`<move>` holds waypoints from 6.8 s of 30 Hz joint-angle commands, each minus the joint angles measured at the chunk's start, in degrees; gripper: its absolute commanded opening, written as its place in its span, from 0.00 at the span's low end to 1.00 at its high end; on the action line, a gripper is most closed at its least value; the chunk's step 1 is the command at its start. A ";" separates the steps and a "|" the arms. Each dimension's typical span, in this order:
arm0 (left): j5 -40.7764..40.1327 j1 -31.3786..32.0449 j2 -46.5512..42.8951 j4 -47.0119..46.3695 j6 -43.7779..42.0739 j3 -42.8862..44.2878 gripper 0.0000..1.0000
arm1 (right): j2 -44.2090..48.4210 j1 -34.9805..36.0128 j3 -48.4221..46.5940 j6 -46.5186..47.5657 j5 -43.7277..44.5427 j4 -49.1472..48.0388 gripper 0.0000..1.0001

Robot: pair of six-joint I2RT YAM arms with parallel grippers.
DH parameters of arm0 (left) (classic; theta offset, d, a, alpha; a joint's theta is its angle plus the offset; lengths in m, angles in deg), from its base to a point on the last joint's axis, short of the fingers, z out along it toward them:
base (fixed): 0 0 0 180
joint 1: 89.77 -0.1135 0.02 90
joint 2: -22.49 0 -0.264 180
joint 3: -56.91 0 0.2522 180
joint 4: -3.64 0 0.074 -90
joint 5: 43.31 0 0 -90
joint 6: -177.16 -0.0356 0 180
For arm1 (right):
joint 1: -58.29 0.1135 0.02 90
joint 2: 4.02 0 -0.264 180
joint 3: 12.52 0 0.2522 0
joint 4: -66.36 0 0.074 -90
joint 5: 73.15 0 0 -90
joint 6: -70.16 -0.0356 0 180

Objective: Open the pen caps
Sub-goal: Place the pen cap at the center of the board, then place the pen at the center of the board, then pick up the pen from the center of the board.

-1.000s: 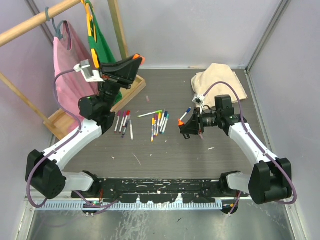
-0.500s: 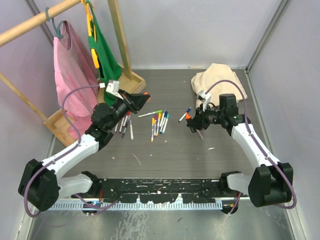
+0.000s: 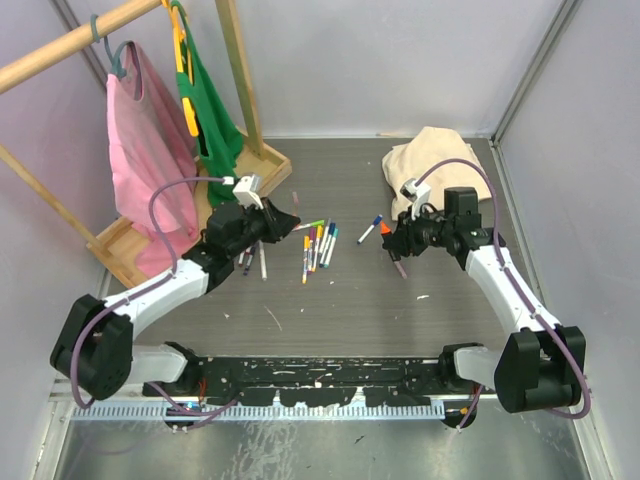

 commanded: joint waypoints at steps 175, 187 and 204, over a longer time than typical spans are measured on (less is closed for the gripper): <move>-16.61 21.47 18.28 15.27 -9.98 13.47 0.91 | -1.23 -6.95 -7.72 5.80 8.62 4.60 0.62; -19.06 23.32 35.23 27.99 -16.53 32.71 0.88 | -1.76 -6.95 -7.72 5.80 9.90 4.52 0.62; -15.59 19.38 54.22 44.70 -26.53 63.24 0.52 | -2.00 -7.65 -7.63 5.49 10.52 4.27 0.62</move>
